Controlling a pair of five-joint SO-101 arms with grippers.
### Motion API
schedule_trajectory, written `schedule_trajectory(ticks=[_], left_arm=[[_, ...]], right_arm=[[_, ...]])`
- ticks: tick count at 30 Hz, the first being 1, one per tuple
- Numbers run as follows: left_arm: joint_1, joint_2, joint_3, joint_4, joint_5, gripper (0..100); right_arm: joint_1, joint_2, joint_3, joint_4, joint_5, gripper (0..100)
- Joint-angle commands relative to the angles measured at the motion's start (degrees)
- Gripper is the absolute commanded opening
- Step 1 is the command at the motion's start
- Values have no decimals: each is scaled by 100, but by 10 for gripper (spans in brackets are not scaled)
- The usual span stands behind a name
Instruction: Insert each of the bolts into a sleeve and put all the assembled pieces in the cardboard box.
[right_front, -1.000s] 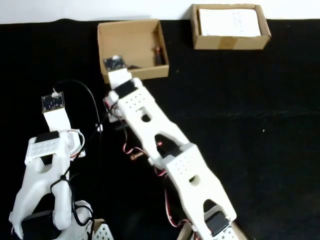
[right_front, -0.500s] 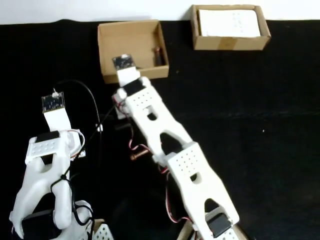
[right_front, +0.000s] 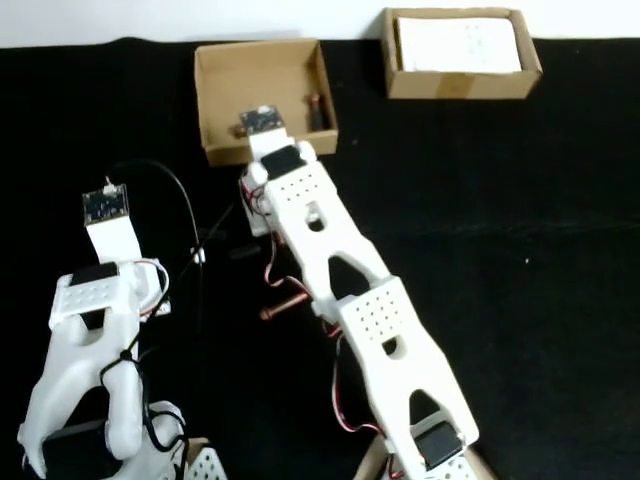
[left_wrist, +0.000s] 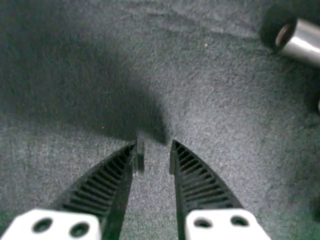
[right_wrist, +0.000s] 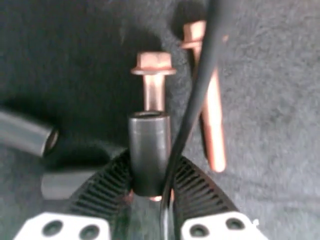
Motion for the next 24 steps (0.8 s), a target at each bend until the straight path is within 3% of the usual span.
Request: schedule_trajectory(ticks=[1,9,16,24], left_arm=[[-31,4,-207,26,26,104],[-31,4,-198,26,18,104],[-31,4,-198,35,18,104],[-31,4,-198,26,18,104]], right_arm=[[110,-84,-602,347,62,16],[127,-66,-716,514,158,24],[136,-57,-743,514,378,225],[136,-57,-708,479,387,243]])
